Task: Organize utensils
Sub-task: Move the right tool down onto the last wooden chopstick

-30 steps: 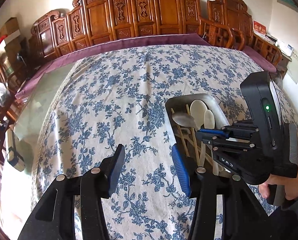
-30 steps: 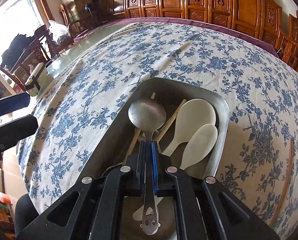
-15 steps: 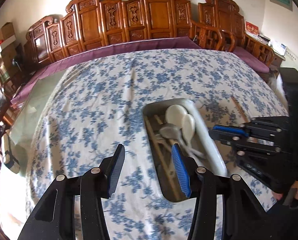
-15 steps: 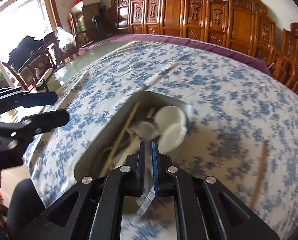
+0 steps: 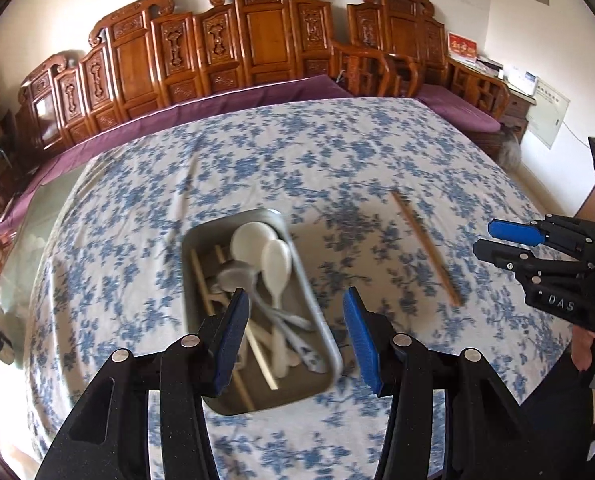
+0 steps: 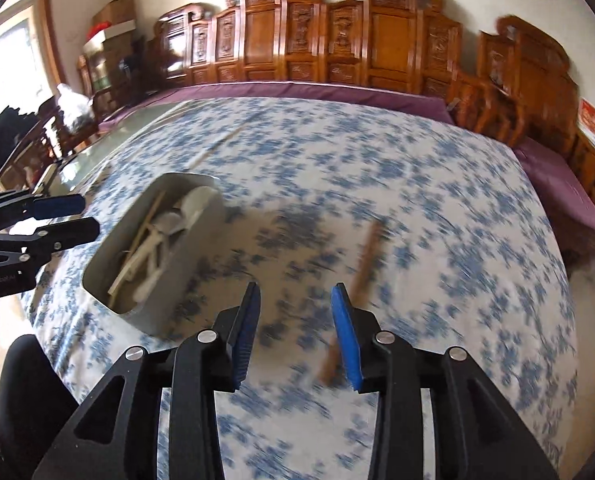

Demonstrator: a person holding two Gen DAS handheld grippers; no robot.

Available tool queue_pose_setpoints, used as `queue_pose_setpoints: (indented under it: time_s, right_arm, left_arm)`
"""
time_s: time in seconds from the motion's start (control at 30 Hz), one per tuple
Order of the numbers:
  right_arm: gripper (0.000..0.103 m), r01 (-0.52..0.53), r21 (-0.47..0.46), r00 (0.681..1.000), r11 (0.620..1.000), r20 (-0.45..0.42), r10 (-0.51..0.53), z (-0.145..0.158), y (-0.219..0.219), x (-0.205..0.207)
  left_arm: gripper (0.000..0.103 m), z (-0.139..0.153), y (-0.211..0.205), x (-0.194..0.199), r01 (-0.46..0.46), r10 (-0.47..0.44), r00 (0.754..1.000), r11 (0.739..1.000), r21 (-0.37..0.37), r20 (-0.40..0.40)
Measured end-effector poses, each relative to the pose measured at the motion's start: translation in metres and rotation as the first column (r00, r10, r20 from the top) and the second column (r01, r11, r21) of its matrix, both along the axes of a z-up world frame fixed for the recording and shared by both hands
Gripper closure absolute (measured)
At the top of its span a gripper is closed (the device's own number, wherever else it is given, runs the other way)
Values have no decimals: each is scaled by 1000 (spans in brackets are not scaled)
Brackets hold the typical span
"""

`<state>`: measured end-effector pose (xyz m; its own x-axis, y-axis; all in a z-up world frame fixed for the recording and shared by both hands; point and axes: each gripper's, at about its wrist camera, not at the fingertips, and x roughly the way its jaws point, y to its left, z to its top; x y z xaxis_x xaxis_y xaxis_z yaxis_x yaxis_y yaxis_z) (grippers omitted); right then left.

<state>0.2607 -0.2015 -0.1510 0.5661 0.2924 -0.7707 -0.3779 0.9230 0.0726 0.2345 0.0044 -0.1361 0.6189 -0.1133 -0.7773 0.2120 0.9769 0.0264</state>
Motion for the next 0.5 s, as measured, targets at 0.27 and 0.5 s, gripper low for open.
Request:
queue_pose_setpoints:
  time_s: [0.27,0.5]
  right_arm:
    - [63,63,29,997,998,-48,-61,-35,-43,23]
    - [63,78,66,993,995,-95,-72,-73,-48,51]
  left_arm:
    - [51,-20,-36,12,46,-47,998,999,-19,-37]
    - [50,-33,-61,27,93,-94,994,995,-20,-58]
